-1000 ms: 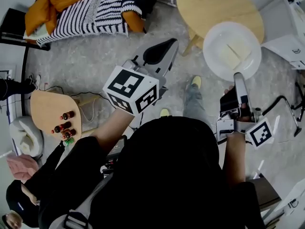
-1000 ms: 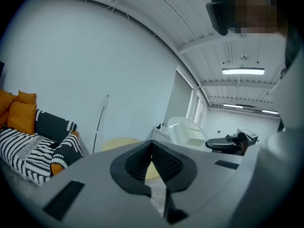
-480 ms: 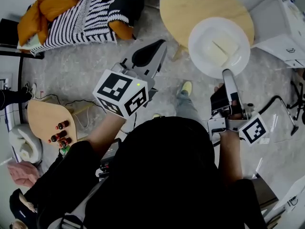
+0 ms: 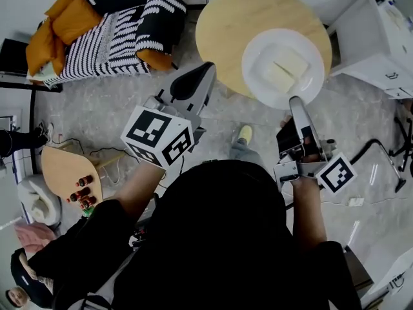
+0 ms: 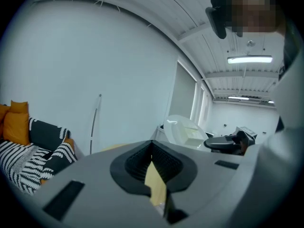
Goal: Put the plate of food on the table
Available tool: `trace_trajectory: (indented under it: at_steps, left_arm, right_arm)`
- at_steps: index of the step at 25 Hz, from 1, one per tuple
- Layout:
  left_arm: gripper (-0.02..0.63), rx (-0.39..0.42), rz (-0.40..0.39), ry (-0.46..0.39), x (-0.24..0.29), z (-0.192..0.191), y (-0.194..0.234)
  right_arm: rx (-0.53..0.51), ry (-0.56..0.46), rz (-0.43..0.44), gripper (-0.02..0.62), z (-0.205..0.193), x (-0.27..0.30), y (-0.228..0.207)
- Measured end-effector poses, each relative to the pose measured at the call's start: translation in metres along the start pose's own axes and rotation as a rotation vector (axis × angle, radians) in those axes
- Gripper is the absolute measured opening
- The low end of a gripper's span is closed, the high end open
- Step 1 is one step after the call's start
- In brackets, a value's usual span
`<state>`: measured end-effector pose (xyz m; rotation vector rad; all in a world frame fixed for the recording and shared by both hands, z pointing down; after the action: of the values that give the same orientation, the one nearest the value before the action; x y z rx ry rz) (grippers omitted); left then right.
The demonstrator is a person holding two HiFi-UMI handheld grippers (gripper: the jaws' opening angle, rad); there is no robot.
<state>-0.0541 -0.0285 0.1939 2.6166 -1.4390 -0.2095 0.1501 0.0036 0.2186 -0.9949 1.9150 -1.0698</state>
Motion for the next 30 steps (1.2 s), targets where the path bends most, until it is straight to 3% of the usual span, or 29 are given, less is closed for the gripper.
trace_trajectory:
  at_steps: [4, 9, 12, 19, 25, 30]
  left_arm:
    - [0.005, 0.020, 0.008, 0.004, 0.006, 0.003, -0.005]
    - [0.005, 0.030, 0.022, 0.045, 0.076, -0.005, -0.014]
    - [0.005, 0.028, 0.032, 0.047, 0.094, -0.007, -0.009]
    - [0.005, -0.001, 0.043, 0.036, 0.096, -0.003, 0.017]
    - [0.005, -0.042, 0.037, 0.047, 0.103, -0.027, 0.086]
    - [0.005, -0.055, 0.016, 0.059, 0.106, -0.030, 0.101]
  right_arm:
    - [0.022, 0.006, 0.010, 0.021, 0.004, 0.002, -0.007]
    - [0.054, 0.028, -0.005, 0.021, 0.058, 0.031, -0.046]
    - [0.060, 0.026, -0.016, 0.021, 0.071, 0.043, -0.059]
    - [0.048, 0.040, -0.040, 0.021, 0.062, 0.065, -0.060]
    - [0.038, 0.027, -0.083, 0.021, 0.027, 0.110, -0.088]
    - [0.036, 0.008, -0.115, 0.021, 0.020, 0.116, -0.090]
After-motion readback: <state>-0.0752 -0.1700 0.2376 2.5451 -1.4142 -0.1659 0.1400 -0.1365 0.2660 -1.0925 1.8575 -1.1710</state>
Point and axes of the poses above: the fingertips, and each gripper's own axes: x forward along the fingers, y to its left, z out of its top, the point moved 3 cm from there along -x, backward along the fingers, and after that the axes turned 14 degrees about -y, right-handed, at the moved point
